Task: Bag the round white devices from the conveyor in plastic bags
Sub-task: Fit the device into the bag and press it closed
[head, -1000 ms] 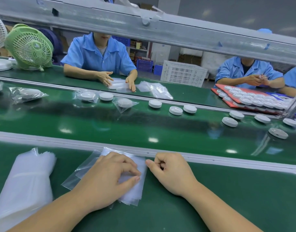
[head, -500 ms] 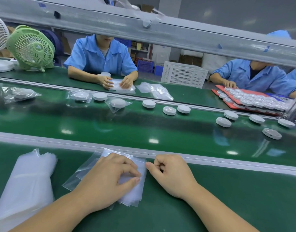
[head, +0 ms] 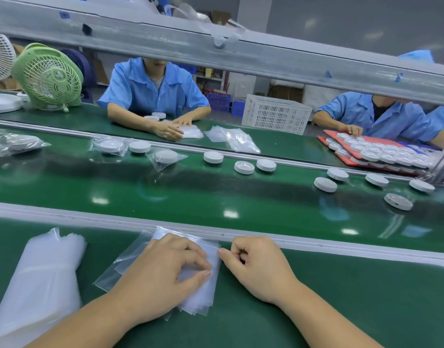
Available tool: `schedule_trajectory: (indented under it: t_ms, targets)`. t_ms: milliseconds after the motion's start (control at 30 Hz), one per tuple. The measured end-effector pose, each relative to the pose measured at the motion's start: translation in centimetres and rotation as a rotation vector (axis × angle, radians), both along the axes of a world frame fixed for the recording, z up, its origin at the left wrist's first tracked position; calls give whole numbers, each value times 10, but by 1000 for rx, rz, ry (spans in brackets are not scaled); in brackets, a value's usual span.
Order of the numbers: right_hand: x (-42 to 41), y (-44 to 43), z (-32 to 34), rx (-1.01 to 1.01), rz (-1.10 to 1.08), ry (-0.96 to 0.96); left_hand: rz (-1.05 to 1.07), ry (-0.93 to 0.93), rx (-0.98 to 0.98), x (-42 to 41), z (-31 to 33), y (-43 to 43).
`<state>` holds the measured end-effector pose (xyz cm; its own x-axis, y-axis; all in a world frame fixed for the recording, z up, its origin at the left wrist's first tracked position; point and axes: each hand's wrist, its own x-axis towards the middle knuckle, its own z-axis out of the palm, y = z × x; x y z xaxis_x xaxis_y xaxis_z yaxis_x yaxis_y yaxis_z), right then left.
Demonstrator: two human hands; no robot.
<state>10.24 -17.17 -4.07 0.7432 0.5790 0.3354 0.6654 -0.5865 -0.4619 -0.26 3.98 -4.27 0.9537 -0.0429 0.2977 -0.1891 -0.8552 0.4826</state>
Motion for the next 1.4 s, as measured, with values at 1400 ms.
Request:
schedule_trajectory:
  t_ms: [1400]
  targets:
    - [1,0,1,-14,12,14,-7,13,-1,-1,4,-2]
